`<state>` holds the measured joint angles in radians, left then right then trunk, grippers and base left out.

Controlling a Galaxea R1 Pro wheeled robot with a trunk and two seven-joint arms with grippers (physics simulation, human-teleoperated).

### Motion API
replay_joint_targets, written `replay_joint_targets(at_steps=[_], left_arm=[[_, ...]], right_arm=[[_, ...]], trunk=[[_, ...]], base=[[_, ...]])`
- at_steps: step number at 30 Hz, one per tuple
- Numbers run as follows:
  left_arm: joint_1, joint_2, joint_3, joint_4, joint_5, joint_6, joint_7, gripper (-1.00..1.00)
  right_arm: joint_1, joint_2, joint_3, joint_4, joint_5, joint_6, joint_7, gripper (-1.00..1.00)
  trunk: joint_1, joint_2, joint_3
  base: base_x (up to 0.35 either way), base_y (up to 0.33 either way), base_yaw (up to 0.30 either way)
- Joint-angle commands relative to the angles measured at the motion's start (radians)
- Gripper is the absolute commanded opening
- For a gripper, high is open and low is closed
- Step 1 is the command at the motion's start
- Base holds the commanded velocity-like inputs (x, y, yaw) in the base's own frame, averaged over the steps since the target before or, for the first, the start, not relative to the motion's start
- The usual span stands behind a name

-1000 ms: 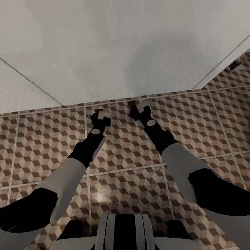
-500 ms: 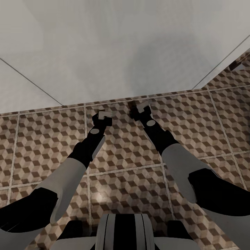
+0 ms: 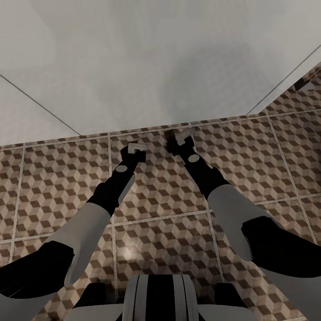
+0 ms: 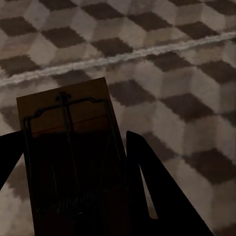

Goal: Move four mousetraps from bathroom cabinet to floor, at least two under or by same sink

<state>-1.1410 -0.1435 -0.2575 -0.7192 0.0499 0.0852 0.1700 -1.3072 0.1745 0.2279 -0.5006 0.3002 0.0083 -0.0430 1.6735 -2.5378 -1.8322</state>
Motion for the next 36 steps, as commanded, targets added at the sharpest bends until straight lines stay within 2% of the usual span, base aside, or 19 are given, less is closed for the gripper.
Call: replay_joint_targets(at_steps=[1,24,25,36], left_arm=[[0.0,0.001,-0.005,-0.001,0.004,0.005,0.007,-1.0],[0.0,0.001,-0.005,0.007,0.004,0.001,0.014,-1.0],[0.0,0.001,-0.005,0.008,0.004,0.001,0.015,1.0],[0.0,0.001,-0.005,0.018,0.004,0.001,0.016,1.0]], right_arm=[[0.0,0.0,0.002,0.0,0.01,0.001,-0.008,-1.0],[0.0,0.0,0.002,0.004,0.01,0.001,-0.008,-1.0],[0.0,0.0,0.002,0.004,0.01,0.001,-0.008,-1.0],[0.0,0.0,0.002,0.005,0.01,0.001,-0.008,-1.0]], trunk=[[0.0,0.0,0.0],[0.0,0.0,0.0],[0.0,0.0,0.0],[0.0,0.0,0.0]], base=[[0.0,0.0,0.0],[0.0,0.0,0.0],[0.0,0.0,0.0],[0.0,0.0,0.0]])
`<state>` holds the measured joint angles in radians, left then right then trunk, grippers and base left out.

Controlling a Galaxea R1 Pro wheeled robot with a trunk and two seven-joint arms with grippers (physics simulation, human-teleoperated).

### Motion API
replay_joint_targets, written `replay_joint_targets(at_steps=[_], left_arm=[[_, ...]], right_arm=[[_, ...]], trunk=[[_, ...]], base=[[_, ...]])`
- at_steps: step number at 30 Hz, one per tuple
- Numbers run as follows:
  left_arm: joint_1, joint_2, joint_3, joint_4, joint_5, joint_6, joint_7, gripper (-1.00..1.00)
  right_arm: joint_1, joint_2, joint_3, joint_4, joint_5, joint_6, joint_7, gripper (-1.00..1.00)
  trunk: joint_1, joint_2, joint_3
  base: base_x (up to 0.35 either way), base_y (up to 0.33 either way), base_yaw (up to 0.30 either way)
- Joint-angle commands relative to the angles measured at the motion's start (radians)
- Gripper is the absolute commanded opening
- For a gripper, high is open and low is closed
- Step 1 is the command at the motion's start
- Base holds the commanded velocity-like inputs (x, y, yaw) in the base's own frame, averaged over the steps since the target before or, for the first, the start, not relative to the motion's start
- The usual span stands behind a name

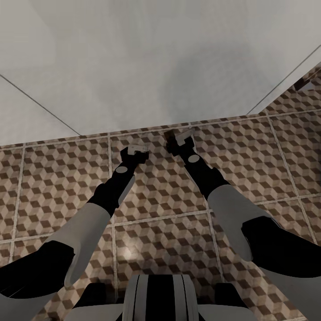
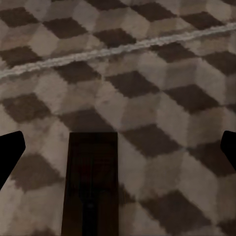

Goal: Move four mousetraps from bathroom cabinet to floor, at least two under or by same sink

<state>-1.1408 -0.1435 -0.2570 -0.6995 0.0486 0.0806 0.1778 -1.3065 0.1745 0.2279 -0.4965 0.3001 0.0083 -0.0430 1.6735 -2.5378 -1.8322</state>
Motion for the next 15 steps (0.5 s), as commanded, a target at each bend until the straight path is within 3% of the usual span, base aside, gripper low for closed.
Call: replay_joint_targets(at_steps=[1,15], left_arm=[[0.0,0.001,-0.005,-0.001,0.005,0.005,0.008,1.0],[0.0,0.001,-0.005,0.0,0.005,0.006,0.008,1.0]], right_arm=[[0.0,0.0,0.002,0.001,0.01,0.001,-0.008,-1.0],[0.001,0.0,0.002,0.01,0.008,-0.02,-0.008,-1.0]], trunk=[[0.0,0.0,0.0],[0.0,0.0,0.0]], base=[[0.0,0.0,0.0],[0.0,0.0,0.0]])
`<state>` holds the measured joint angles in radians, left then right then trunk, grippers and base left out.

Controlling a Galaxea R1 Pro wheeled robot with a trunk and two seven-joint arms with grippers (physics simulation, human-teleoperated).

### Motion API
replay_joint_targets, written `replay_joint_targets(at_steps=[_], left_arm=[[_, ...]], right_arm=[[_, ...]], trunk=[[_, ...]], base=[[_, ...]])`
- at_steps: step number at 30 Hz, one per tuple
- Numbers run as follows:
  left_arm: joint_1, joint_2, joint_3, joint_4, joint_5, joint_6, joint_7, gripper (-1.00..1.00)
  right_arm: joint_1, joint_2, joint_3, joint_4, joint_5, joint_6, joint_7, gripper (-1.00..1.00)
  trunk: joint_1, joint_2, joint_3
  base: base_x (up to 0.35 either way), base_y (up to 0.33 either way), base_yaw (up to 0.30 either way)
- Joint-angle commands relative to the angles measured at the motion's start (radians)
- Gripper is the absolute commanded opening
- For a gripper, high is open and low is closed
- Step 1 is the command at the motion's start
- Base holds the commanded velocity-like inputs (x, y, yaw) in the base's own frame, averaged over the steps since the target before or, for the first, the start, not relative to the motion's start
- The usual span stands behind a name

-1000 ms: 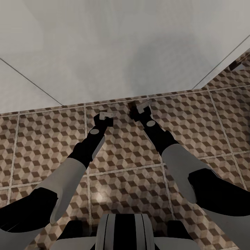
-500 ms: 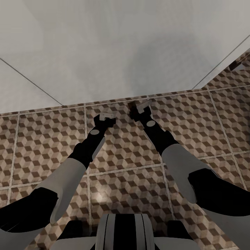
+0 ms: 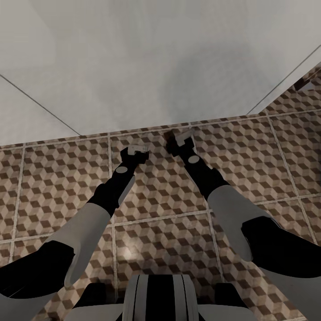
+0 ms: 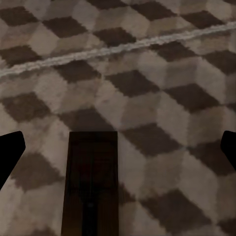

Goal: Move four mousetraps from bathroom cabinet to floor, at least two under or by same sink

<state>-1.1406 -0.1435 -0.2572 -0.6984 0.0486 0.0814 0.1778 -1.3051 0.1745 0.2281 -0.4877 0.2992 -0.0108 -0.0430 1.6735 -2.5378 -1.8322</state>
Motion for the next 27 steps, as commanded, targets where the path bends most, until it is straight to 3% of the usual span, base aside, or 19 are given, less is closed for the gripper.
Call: replay_joint_targets(at_steps=[1,21,27], left_arm=[[0.0,0.001,-0.005,0.0,0.005,0.006,0.008,1.0],[0.0,0.001,-0.005,-0.004,0.007,0.015,0.011,1.0],[0.001,0.001,-0.005,-0.001,0.007,0.017,0.011,1.0]], right_arm=[[0.0,0.0,0.002,0.01,0.009,-0.012,-0.008,-1.0],[-0.001,0.0,0.0,0.19,0.009,-0.218,-0.008,-1.0],[-0.001,0.0,0.0,0.218,0.009,-0.246,-0.008,-1.0]], trunk=[[0.0,0.0,0.0],[0.0,0.0,0.0],[0.0,0.0,0.0]], base=[[0.0,0.0,0.0],[0.0,0.0,0.0],[0.0,0.0,0.0]])
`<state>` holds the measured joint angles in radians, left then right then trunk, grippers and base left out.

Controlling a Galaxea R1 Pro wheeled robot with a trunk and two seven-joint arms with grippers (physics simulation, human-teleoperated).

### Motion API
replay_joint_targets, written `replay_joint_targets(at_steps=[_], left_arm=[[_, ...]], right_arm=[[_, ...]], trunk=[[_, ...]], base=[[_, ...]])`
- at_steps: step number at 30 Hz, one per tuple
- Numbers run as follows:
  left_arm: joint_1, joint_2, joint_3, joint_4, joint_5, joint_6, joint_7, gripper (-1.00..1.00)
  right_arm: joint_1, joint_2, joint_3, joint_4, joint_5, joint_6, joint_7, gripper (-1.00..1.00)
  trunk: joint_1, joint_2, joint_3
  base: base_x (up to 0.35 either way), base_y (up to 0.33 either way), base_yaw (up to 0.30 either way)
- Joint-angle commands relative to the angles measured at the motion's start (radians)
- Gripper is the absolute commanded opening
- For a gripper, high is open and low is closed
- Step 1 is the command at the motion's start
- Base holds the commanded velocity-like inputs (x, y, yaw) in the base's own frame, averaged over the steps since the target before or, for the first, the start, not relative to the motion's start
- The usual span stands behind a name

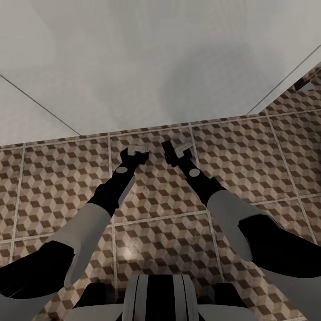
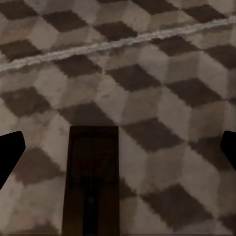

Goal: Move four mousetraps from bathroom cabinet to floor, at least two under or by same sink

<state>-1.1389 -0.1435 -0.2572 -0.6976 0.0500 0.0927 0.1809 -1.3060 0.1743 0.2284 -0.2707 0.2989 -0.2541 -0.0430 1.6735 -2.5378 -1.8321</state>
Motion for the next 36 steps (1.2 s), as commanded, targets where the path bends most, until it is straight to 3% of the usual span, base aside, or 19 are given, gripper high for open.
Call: replay_joint_targets(at_steps=[1,13,36], left_arm=[[0.001,0.001,-0.005,-0.001,0.005,0.005,0.008,1.0],[0.037,0.001,-0.005,-0.003,0.005,0.007,0.008,1.0],[0.054,-0.001,-0.008,0.005,0.005,0.009,0.006,1.0]], right_arm=[[-0.001,0.0,0.0,0.003,0.009,-0.004,-0.008,-1.0],[-0.001,0.0,0.0,0.043,0.011,-0.051,-0.009,-1.0],[-0.001,0.0,0.0,0.062,0.011,-0.096,-0.009,-1.0]], trunk=[[0.0,0.0,0.0],[0.0,0.0,0.0],[0.0,0.0,0.0]], base=[[0.0,0.0,0.0],[0.0,0.0,0.0],[0.0,0.0,0.0]])
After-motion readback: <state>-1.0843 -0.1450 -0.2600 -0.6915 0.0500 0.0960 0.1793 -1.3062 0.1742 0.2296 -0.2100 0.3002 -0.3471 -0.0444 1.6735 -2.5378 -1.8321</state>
